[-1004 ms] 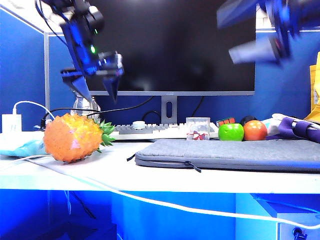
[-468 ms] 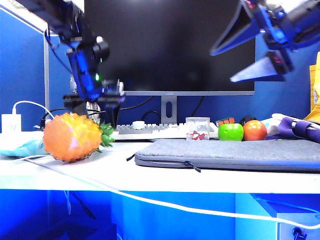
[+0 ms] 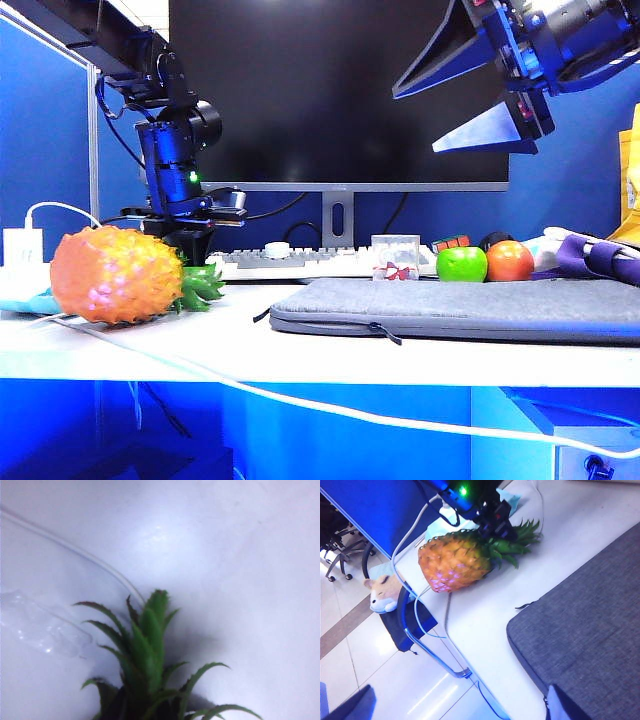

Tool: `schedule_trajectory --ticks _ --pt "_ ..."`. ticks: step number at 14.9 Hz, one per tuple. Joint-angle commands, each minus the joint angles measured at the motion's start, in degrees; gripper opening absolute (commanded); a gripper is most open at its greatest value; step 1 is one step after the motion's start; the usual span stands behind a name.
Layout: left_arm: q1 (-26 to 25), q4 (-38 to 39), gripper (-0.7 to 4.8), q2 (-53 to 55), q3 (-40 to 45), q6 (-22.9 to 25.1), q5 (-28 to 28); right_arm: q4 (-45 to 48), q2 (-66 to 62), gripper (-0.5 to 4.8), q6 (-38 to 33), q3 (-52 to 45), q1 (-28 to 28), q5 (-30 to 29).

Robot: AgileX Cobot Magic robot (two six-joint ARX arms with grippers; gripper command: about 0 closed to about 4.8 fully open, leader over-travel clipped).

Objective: Pick up the pineapple and place it above the gray bag.

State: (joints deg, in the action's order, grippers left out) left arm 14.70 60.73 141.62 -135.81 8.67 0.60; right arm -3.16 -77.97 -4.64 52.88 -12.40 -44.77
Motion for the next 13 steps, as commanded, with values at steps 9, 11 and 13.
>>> schedule_trajectory --ticks 9,11,13 --pt "5.2 -11.5 -0.06 -0.6 -29.8 -7.6 -40.7 2.1 0.5 4.79 0.3 1.9 0.9 1.8" --pt "7.2 -15.9 -0.06 -0.6 -30.6 -8.6 -47.1 1.7 1.0 4.79 0.4 4.0 3.7 1.8" --pt "10.1 -16.4 -0.06 0.8 -30.4 -1.9 -51.1 -0.7 1.2 4.79 0.4 6.6 8.9 1.1"
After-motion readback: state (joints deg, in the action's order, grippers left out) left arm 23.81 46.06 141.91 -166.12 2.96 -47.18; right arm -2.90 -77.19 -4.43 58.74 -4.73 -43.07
